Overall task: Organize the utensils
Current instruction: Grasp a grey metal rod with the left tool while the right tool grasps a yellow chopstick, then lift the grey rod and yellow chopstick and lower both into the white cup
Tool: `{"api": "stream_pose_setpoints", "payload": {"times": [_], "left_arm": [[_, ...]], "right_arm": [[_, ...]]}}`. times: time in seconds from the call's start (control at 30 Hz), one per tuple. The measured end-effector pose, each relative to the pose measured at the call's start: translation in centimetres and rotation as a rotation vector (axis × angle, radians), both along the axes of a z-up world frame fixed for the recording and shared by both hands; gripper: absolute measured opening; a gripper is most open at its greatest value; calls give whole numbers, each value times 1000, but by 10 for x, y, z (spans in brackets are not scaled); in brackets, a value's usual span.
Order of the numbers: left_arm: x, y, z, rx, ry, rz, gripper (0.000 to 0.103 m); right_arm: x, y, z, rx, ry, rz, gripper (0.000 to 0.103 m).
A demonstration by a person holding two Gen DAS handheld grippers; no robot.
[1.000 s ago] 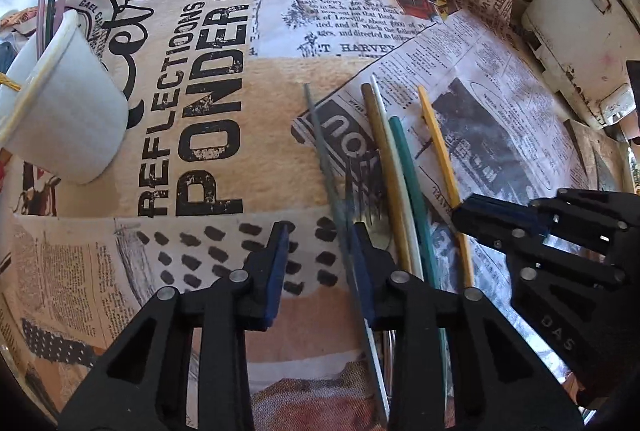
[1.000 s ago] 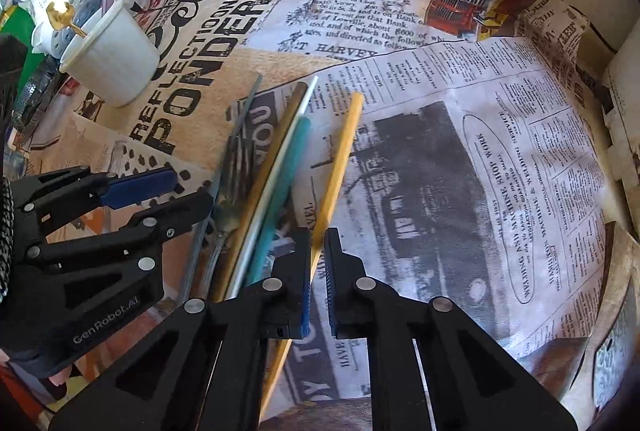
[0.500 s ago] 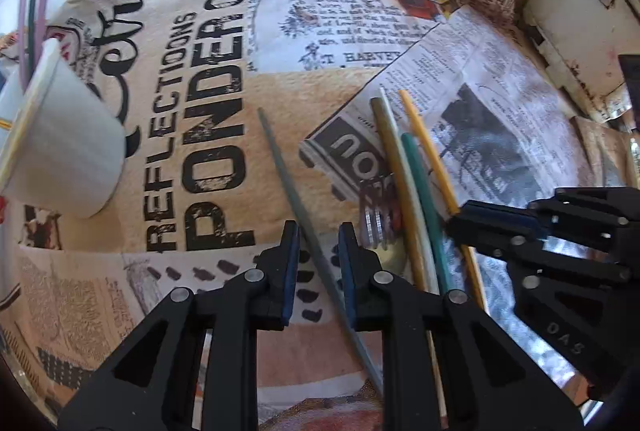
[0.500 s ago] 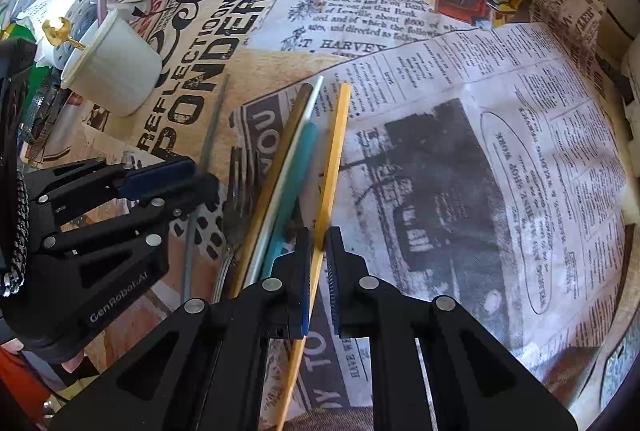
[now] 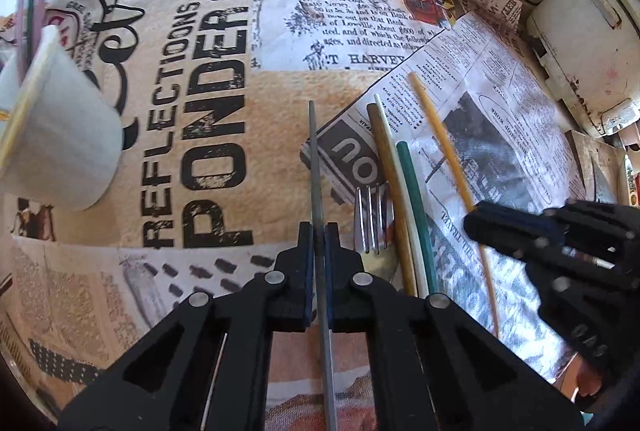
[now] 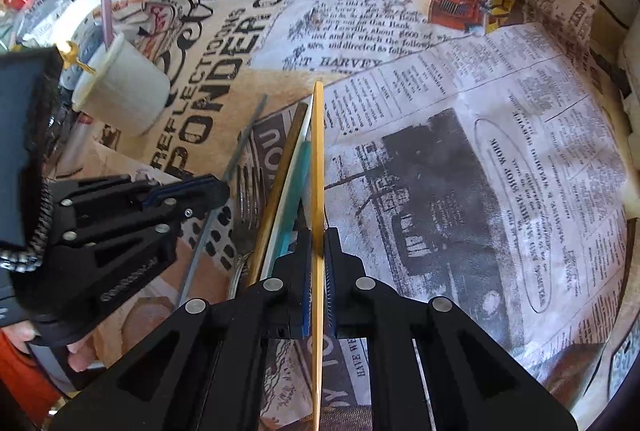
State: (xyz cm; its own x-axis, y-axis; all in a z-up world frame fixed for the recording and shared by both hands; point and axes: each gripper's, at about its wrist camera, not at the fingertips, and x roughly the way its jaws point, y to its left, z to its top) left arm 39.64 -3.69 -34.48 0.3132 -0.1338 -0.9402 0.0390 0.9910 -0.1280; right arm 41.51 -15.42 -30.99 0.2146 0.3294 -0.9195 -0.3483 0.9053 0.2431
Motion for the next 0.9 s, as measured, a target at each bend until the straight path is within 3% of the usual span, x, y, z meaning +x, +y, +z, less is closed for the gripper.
{"api": "stream_pose_setpoints", "payload": {"times": [0.33,0.9], "left_arm": [[-31,2,46,0,-124,20,3],[-66,26,139,4,-373,106,2]], "right_arm": [[-10,-13,39,40,-101,-52,6],[-18,9,111,114,-291,-55,6]]}}
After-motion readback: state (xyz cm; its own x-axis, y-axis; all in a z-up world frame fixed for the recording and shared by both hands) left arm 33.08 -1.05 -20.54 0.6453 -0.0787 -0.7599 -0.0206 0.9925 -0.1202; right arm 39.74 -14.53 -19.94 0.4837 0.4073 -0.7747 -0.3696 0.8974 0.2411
